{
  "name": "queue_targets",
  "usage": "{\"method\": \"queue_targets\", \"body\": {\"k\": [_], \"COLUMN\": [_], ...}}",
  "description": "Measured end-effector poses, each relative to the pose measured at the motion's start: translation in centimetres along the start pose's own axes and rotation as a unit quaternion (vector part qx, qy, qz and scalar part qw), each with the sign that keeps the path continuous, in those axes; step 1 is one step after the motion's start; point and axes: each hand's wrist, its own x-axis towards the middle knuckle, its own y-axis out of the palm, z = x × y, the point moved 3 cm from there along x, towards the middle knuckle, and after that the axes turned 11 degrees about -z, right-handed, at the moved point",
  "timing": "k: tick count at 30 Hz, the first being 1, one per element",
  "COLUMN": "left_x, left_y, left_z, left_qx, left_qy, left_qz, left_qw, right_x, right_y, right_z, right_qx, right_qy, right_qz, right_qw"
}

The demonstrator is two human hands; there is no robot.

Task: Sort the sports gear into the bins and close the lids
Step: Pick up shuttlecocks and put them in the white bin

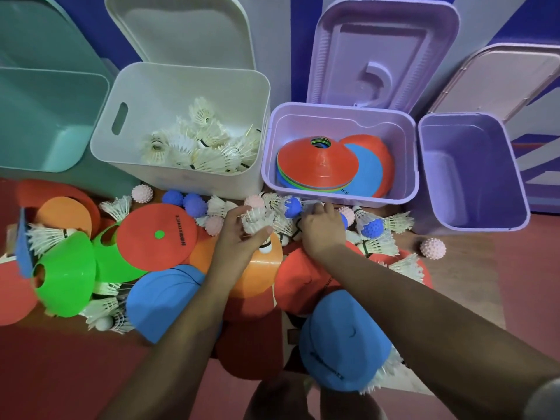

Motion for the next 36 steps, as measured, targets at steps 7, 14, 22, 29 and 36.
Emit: {"method": "queue_targets", "body": {"k": [7,14,22,29,36], "left_x": [0.2,0.3,-0.5,-4.1,-10.4], "left_y": [0.3,0.4,1.6,5.1,10.1], "left_z": [0.2,0.3,-1.0,-5.3,-9.2], "left_qx": [-0.016,0.003,0.090,0.123,0.141], "left_qy": [-0.009,0.035,0.118,0.206,0.228], "left_qz": [0.016,0.036,0.086,0.193,0.253], "left_qw": [1.000,0.999,0.985,0.951,0.930], "right_x": [0.2,-1.7,-4.9,-9.6,-15.2], "right_y": [-0.2,-0.4,-4.8,-9.5,-13.6], "right_z": [-0.1,-2.6,-5.1,-8.0,-13.7], "right_qx": [-0.036,0.098,0.429,0.466,0.515], "right_qy": [0.036,0.019,0.048,0.030,0.052], "right_qz": [-0.006,-0.104,-0.178,-0.106,-0.138], "right_qw": [0.999,0.990,0.884,0.878,0.844]}}
